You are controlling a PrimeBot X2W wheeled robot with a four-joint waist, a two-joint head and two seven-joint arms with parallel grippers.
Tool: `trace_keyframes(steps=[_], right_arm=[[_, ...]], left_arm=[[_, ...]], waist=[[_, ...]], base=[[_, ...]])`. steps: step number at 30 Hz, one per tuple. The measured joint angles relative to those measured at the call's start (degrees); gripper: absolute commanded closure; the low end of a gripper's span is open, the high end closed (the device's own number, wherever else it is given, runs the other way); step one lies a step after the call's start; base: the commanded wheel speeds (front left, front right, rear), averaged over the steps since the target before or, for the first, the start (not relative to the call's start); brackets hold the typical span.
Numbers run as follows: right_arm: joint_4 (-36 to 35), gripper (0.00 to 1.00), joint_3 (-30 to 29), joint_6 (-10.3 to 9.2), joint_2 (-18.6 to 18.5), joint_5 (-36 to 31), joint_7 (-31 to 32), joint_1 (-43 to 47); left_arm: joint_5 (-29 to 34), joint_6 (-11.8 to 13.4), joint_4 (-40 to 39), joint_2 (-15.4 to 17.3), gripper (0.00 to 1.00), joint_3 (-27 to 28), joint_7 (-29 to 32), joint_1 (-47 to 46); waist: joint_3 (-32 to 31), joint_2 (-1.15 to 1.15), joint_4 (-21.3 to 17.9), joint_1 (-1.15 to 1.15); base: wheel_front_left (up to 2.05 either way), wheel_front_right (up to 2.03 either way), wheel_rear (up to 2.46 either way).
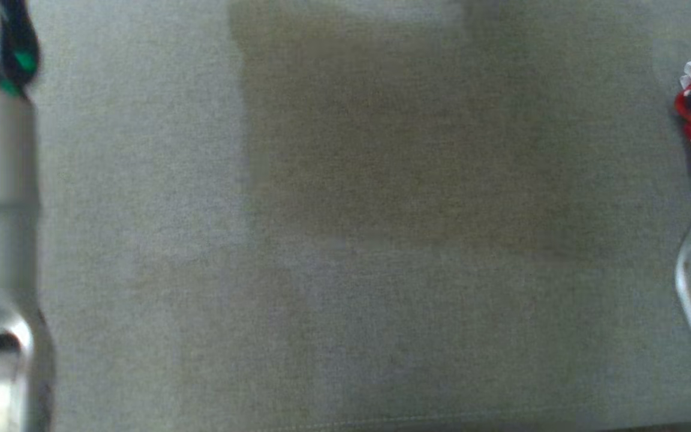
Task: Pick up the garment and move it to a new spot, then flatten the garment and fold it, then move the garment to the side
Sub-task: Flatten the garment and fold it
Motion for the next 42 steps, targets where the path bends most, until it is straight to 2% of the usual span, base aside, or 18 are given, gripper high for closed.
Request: trace_keyframes(steps=[4, 12, 17, 23, 30, 32, 37, 42], right_arm=[[-0.44, 1.0, 1.13, 0.0, 0.49, 4.13, 0.01, 10.43], [-2.4, 1.0, 4.34, -0.01, 1.05, 19.36, 0.03, 45.02], [-4.57, 1.0, 9.67, -0.01, 1.24, 23.87, 0.04, 60.23], [-5.92, 1.0, 13.95, -0.01, 1.18, 27.24, 0.04, 67.14], [-6.11, 1.0, 15.77, -0.01, 0.86, 33.62, 0.58, 75.25], [-7.01, 1.0, 16.63, -0.01, -0.24, 35.34, 1.83, 78.15], [-10.36, 1.0, 16.8, -0.01, -1.14, 38.87, 4.09, 81.89], [-12.89, 1.0, 16.99, -0.01, -1.51, 39.63, 4.63, 80.96]], left_arm=[[-0.25, -1.1, 1.59, -3.72, 1.0, 2.09, 0.01, 11.05], [-0.76, -2.67, 6.01, -11.67, 1.0, 3.96, 0.09, 36.64], [-1.7, -2.67, 6.73, -12.76, 1.0, 6.54, 0.15, 45.01], [-2.58, -2.68, 5.47, -13.29, 1.0, 9.34, 0.16, 53.0], [-7.67, -2.68, 4.35, -13.28, 1.0, 6.61, 0.16, 63.56], [-10.21, -2.68, 3.67, -13.34, 1.0, 6.23, 0.18, 66.33], [-12.28, -2.68, 1.81, -13.29, 1.0, 5.3, 0.18, 67.98], [-12.68, -2.67, -1.23, -13.25, 1.0, 4.86, 0.18, 67.36]], waist=[[0.08, 0.0, -0.16, 0.0], [-2.51, 0.0, -0.85, -0.03], [-4.83, 0.0, -2.45, -0.03], [-9.21, 0.0, -4.45, -0.03], [-15.29, 0.0, -4.97, -0.03], [-17.3, 0.0, -4.42, -0.03], [-18.88, 0.0, -3.02, -0.02], [-18.76, 0.0, -2.16, -0.02]], base=[[0.0, 0.0, 0.0], [0.0, 0.0, 0.0], [0.0, 0.0, 0.0], [0.0, 0.0, 0.0], [0.0, 0.0, 0.0], [0.0, 0.0, 0.0], [0.0, 0.0, 0.0], [0.0, 0.0, 0.0]])
